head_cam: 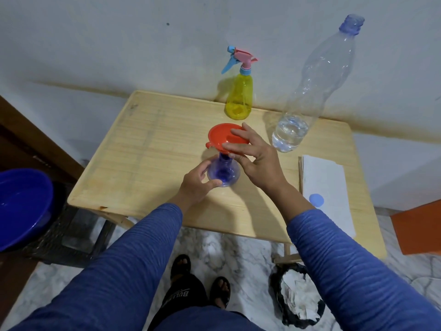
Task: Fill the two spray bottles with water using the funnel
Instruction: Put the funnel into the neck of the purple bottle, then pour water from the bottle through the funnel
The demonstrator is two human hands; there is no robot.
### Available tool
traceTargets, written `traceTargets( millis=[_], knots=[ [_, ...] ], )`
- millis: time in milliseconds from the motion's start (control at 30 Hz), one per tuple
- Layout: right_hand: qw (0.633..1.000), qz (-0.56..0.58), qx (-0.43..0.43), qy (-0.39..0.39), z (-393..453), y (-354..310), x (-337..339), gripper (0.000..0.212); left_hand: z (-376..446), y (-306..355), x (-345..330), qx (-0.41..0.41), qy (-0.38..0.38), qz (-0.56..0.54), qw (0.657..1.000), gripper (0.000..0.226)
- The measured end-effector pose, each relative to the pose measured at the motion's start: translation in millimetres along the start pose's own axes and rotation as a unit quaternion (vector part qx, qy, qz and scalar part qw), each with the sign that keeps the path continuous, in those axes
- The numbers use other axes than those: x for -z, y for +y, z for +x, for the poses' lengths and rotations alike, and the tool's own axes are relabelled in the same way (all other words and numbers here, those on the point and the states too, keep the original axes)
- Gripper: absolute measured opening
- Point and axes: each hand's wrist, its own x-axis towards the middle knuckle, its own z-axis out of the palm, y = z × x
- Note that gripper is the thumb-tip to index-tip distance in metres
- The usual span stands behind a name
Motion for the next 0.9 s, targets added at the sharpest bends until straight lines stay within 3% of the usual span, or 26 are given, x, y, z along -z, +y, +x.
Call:
traceTargets(
  millis=[133,300,433,533,633,733,900],
  knots=[
    [1.000,-0.006,0.005,-0.019,-3.6,0.0,4.9,0.030,-0.6,1.3,-0.6,0.011,-0.003,-0.012,1.000,0.071],
    [1.000,-0.011,-0.009,-0.012,-7.4,-5.5,13.8,0.051,-2.4,2.4,-3.3,0.028,-0.006,-0.023,0.999,0.075],
    [0.992,-0.030,-0.024,0.120,-5.7,-5.7,26.2,0.055,-2.3,4.5,-6.5,0.028,-0.001,-0.028,0.999,0.076],
    [0.963,-0.059,-0.051,0.259,4.6,6.3,40.8,0.058,-4.0,7.6,-8.3,0.035,0.011,-0.038,0.999,0.072],
    [0.928,-0.077,-0.095,0.352,19.7,17.9,58.9,0.075,-7.8,8.9,-12.2,0.038,0.030,-0.043,0.998,0.077],
    [0.912,-0.072,-0.125,0.384,38.6,29.6,77.6,0.087,-11.7,9.9,-16.6,0.042,0.050,-0.046,0.997,0.077],
    [0.922,-0.029,-0.159,0.353,66.9,47.0,96.9,0.094,-12.3,11.8,-16.1,0.050,0.049,-0.005,0.998,0.074]
  ],
)
